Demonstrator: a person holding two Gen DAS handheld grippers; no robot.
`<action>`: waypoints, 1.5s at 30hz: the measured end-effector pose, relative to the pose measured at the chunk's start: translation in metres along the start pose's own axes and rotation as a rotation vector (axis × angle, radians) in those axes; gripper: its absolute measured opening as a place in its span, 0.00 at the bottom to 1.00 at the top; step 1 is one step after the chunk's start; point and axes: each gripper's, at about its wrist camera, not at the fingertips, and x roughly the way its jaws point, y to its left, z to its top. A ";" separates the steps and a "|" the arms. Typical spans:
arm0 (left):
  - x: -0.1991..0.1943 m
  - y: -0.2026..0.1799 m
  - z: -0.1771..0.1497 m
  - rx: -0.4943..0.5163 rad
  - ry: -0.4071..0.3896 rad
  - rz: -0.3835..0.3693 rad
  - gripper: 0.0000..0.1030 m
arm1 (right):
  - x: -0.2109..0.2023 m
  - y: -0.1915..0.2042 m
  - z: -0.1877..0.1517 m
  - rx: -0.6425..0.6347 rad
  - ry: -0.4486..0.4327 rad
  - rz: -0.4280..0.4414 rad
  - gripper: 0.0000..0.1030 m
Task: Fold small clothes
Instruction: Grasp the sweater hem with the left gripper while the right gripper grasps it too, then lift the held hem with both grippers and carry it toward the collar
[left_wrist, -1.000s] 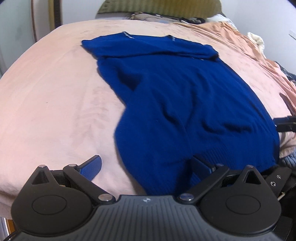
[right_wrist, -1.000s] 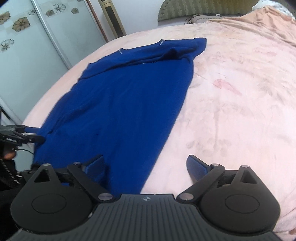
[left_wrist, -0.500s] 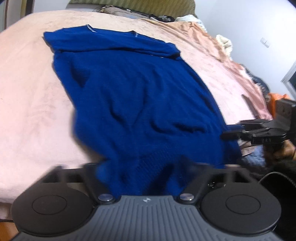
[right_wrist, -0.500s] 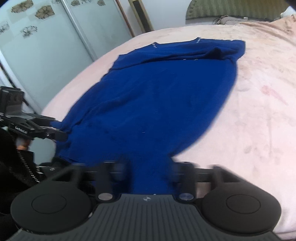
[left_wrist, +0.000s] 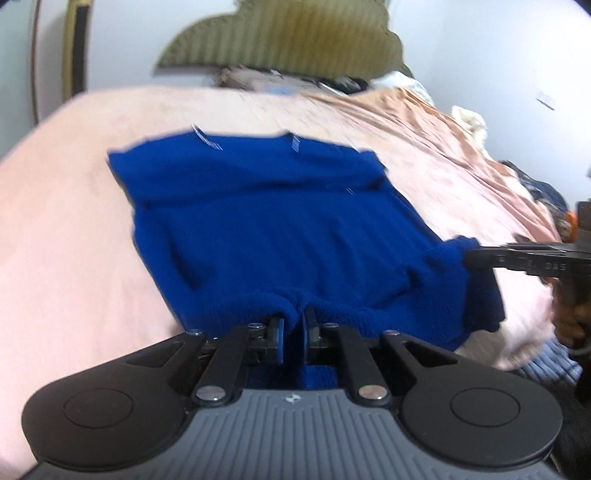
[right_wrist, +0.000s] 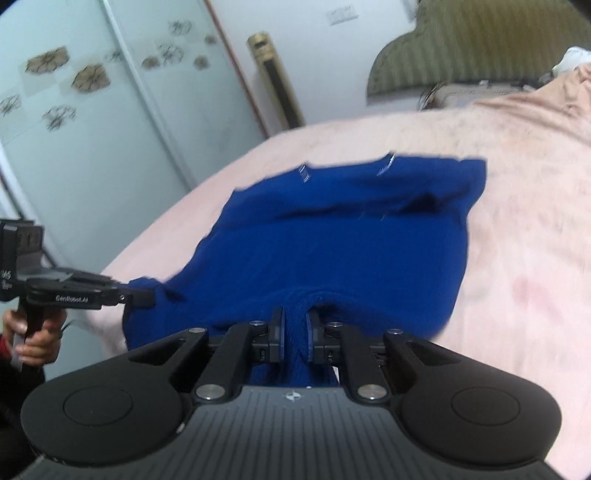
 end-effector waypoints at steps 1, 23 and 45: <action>0.005 0.002 0.006 0.000 -0.012 0.021 0.09 | 0.006 -0.004 0.006 0.000 -0.007 -0.020 0.15; 0.027 0.032 -0.022 -0.105 0.038 -0.058 0.51 | 0.011 -0.045 -0.040 0.197 0.074 -0.099 0.53; -0.042 -0.005 -0.002 0.012 -0.197 -0.053 0.13 | -0.031 -0.007 0.005 0.123 -0.134 0.119 0.12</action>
